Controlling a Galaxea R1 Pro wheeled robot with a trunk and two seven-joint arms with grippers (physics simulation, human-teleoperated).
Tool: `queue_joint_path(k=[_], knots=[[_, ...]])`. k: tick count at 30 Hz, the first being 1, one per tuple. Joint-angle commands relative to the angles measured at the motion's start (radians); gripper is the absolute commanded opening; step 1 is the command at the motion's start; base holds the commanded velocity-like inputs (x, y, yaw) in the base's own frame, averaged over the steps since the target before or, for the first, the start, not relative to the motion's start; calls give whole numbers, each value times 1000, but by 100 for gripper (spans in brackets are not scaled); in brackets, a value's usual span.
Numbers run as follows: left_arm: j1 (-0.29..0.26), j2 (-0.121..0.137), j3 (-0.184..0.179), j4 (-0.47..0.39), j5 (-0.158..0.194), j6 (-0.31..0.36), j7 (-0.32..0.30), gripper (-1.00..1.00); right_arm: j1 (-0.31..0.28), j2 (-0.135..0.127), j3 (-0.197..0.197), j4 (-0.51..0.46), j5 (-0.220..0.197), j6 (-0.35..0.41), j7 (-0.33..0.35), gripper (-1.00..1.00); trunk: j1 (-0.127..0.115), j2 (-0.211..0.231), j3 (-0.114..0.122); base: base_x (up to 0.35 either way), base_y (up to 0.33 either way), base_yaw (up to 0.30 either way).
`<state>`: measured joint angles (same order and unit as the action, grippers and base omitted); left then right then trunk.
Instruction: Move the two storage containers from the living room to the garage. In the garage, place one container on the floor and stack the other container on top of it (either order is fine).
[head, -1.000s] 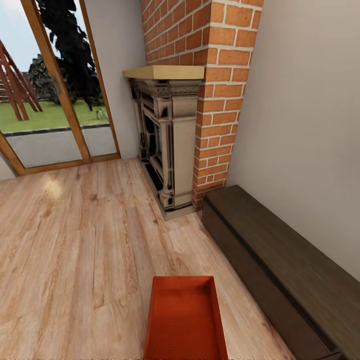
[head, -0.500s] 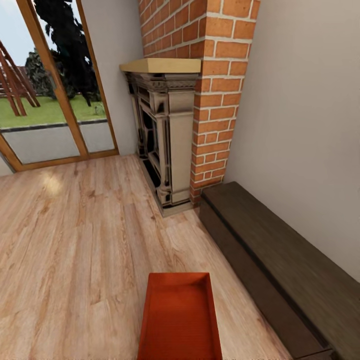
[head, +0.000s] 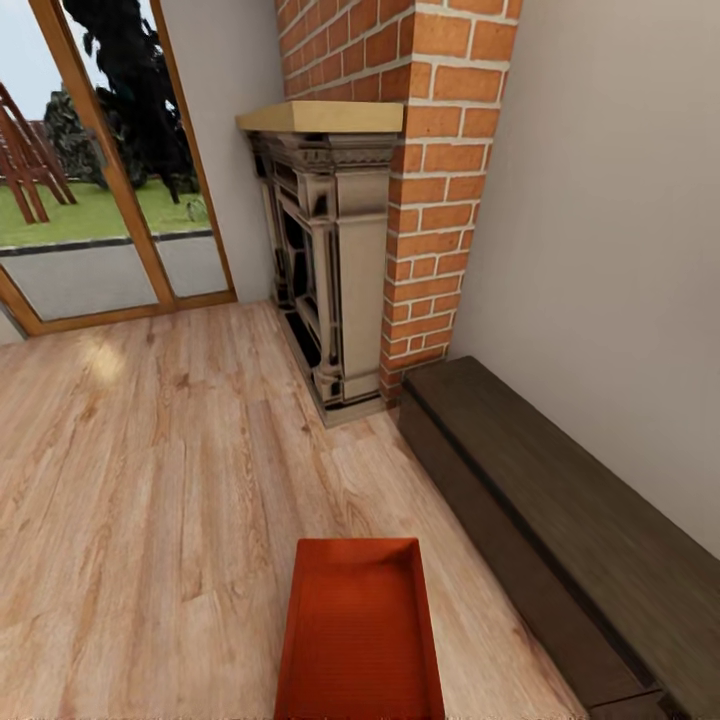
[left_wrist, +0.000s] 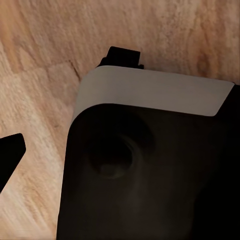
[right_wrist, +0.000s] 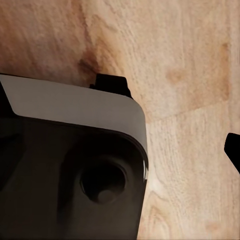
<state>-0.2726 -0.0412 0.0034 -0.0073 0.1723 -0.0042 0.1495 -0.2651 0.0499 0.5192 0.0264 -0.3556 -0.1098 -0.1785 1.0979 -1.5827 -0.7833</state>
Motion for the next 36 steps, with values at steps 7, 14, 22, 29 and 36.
queue_joint_path(k=[7, 14, 22, 29, 36], knots=[[0, 0, 0, 0, 7, 0, 2, 100, -1, 1, 8, 3, -9, -5, -1, 100, 0, 0, -12, 0, 0, 0], [0, 0, 0, 0, 7, 0, 2, 100, -1, 1, 8, 3, -9, -5, -1, 100, 0, 0, -24, 0, 0, 0], [0, 0, 0, 0, 7, 0, 2, 100, -1, 1, 8, 3, -9, -5, -1, 100, 0, 0, -37, 0, 0, 0], [0, 0, 0, 0, 7, 0, 2, 100, -1, 1, 8, 3, -9, -5, -1, 100, 0, 0, -48, 0, 0, 0], [0, 0, 0, 0, 7, 0, 2, 100, -1, 1, 8, 3, -9, -5, -1, 100, 0, 0, -59, 0, 0, 0]])
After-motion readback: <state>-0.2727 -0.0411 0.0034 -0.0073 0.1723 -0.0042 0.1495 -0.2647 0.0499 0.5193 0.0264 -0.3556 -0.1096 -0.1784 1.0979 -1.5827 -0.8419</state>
